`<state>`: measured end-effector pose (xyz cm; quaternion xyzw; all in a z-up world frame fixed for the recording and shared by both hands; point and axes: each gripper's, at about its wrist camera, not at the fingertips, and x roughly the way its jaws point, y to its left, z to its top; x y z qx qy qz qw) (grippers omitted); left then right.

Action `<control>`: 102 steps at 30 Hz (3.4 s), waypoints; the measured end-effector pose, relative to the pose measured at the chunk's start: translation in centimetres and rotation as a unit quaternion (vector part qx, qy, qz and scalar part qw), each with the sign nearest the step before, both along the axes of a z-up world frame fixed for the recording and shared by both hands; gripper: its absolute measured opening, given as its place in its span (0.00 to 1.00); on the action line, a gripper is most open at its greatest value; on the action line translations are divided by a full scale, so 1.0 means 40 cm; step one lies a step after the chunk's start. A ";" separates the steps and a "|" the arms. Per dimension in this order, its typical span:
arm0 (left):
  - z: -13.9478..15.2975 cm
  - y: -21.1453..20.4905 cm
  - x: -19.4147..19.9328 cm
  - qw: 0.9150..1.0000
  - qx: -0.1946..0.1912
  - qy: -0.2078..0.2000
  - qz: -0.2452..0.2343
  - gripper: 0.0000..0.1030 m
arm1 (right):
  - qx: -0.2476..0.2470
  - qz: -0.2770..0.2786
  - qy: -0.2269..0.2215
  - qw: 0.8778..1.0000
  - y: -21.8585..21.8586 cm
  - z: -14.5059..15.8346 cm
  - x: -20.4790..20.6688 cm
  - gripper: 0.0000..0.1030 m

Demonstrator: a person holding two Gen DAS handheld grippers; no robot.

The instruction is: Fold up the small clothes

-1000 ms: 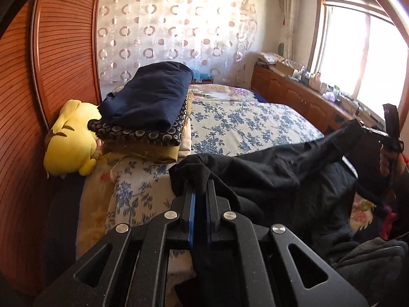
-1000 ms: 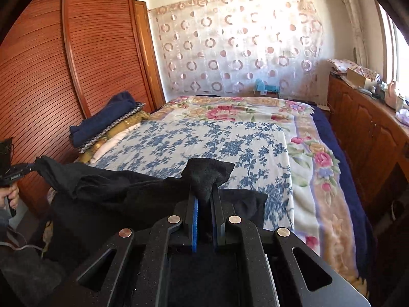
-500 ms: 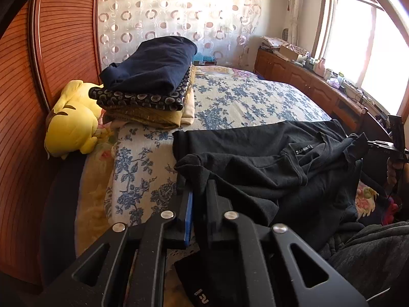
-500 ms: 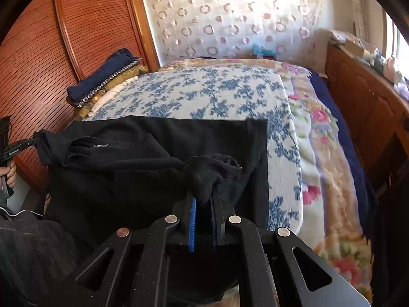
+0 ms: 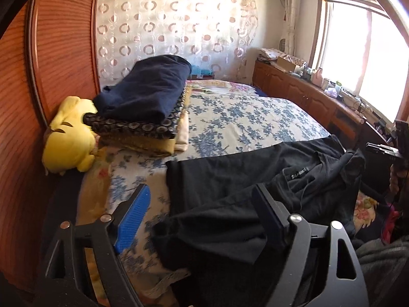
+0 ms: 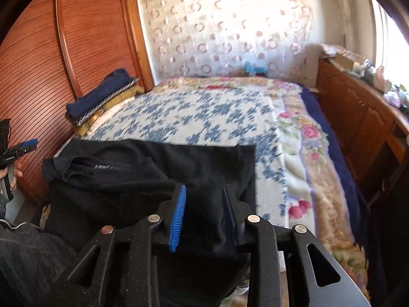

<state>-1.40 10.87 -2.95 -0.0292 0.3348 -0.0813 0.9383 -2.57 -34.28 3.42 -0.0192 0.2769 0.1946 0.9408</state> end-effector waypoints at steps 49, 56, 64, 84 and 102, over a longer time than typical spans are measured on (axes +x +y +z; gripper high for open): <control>-0.112 0.085 0.230 0.996 -0.009 0.073 0.044 0.76 | -0.053 -0.060 0.062 0.995 0.055 -0.119 0.385 0.61; -0.159 0.079 0.254 0.994 -0.012 0.108 0.030 0.56 | -0.051 -0.056 0.061 0.995 0.053 -0.128 0.389 0.63; -0.187 0.077 0.260 0.992 -0.026 0.123 0.025 0.54 | -0.052 -0.056 0.060 0.995 0.054 -0.129 0.389 0.63; -0.135 0.010 0.221 0.996 -0.015 0.090 -0.002 0.10 | -0.057 -0.046 0.060 0.996 0.058 -0.125 0.387 0.44; 0.196 -0.009 0.090 0.993 -0.077 -0.083 -0.032 0.08 | 0.055 -0.004 -0.106 0.993 -0.021 0.190 0.060 0.05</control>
